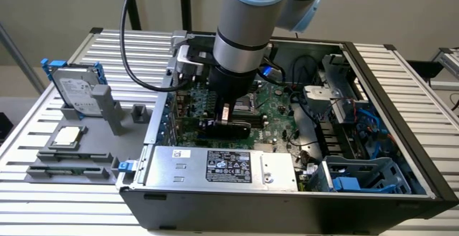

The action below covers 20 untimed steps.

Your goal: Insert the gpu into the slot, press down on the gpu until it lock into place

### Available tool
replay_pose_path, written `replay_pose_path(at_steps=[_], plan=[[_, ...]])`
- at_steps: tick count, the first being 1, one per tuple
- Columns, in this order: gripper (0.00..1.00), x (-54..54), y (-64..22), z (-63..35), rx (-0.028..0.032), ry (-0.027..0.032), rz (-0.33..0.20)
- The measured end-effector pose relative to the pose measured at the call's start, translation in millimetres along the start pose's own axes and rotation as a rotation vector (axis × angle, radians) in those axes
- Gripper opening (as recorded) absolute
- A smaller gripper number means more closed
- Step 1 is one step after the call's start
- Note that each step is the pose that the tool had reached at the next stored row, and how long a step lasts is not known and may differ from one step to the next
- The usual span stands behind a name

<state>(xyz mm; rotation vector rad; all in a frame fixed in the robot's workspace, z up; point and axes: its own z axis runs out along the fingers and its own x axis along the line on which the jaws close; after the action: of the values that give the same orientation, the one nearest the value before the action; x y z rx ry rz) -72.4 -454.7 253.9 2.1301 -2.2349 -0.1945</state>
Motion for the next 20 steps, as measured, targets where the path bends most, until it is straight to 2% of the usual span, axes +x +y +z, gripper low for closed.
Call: replay_pose_path(at_steps=[1, 2, 8, 10, 12, 14, 15, 16, 20], plan=[[0.27, 0.0, 0.3, -1.9, -0.0002, 0.0007, 0.000], [0.34, -0.2, 0.7, -5.5, -0.0004, 0.0014, 0.000], [0.34, -2.9, 4.1, -32.2, -0.0006, 0.0016, -0.001], [0.34, -4.4, 5.1, -36.4, -0.0006, 0.0016, -0.002], [0.31, -6.1, 6.5, -36.7, -0.0006, 0.0017, -0.002], [0.18, -7.9, 9.0, -36.3, -0.0005, 0.0019, -0.003], [0.18, -8.8, 10.4, -36.0, -0.0002, 0.0020, -0.004], [0.13, -9.9, 12.3, -35.2, 0.0005, 0.0020, -0.005], [0.11, -10.8, 17.6, -28.5, 0.0030, 0.0022, -0.007]])
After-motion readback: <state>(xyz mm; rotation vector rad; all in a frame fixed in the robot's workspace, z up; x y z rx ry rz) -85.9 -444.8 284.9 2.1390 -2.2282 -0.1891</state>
